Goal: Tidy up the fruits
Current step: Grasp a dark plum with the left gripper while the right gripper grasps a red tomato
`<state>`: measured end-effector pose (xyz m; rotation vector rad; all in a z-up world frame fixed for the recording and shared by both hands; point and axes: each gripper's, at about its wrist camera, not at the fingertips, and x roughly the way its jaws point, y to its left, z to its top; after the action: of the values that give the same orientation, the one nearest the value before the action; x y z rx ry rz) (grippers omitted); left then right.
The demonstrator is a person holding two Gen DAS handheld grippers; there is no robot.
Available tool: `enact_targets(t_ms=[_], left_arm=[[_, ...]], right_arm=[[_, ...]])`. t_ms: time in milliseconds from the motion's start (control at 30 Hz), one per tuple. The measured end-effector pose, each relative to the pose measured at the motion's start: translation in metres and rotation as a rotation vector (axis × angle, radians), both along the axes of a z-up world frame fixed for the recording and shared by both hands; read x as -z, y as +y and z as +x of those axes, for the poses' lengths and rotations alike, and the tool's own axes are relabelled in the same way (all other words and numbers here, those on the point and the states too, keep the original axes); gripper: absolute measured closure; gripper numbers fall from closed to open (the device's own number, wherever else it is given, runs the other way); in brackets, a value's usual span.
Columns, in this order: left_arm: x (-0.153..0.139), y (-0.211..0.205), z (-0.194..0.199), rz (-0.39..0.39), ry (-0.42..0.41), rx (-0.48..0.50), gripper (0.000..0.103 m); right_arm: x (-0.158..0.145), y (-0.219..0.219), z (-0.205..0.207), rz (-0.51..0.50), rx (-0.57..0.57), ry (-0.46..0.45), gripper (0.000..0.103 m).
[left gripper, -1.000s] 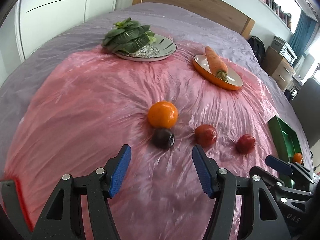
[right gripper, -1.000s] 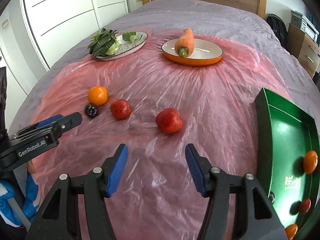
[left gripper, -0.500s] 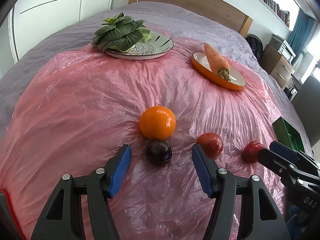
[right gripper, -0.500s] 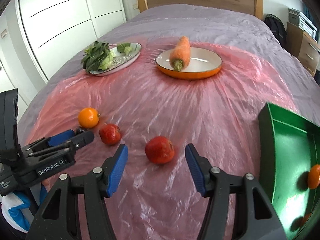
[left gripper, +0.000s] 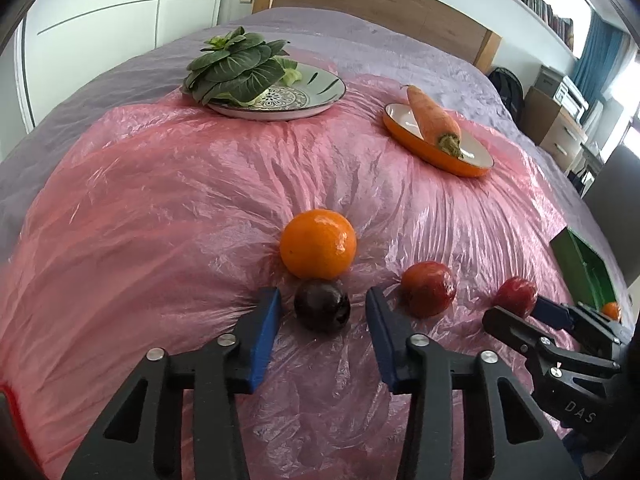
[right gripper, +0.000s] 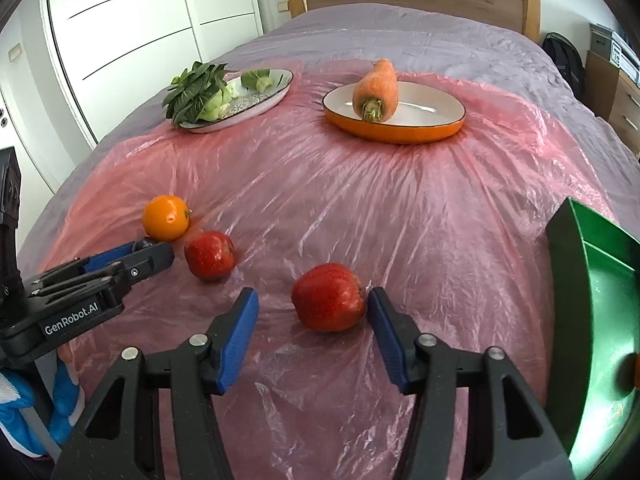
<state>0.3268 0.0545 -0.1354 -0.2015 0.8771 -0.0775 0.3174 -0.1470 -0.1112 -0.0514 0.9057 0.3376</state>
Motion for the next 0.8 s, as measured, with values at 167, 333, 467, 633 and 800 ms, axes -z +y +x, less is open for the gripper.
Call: enact_targets(t_ms=[167, 333, 467, 633, 800], left_arm=[[0.001, -0.004, -0.002, 0.033, -0.006, 0.013, 0.08], [-0.003, -0.003, -0.004, 0.028, -0.019, 0.021, 0.081], [-0.005, -0.005, -0.005, 0.03, -0.022, 0.024, 0.081], [-0.008, -0.005, -0.007, 0.026, -0.028, 0.025, 0.081], [-0.008, -0.004, -0.007, 0.018, -0.026, 0.025, 0.081]], right_arm=[[0.005, -0.004, 0.002, 0.014, 0.011, 0.006, 0.017], [0.007, -0.008, 0.004, 0.03, 0.022, 0.009, 0.035], [0.007, -0.011, 0.005, 0.05, 0.031, 0.014, 0.04], [0.006, -0.012, 0.005, 0.06, 0.037, 0.018, 0.04], [0.008, -0.014, 0.009, 0.073, 0.039, 0.05, 0.04]])
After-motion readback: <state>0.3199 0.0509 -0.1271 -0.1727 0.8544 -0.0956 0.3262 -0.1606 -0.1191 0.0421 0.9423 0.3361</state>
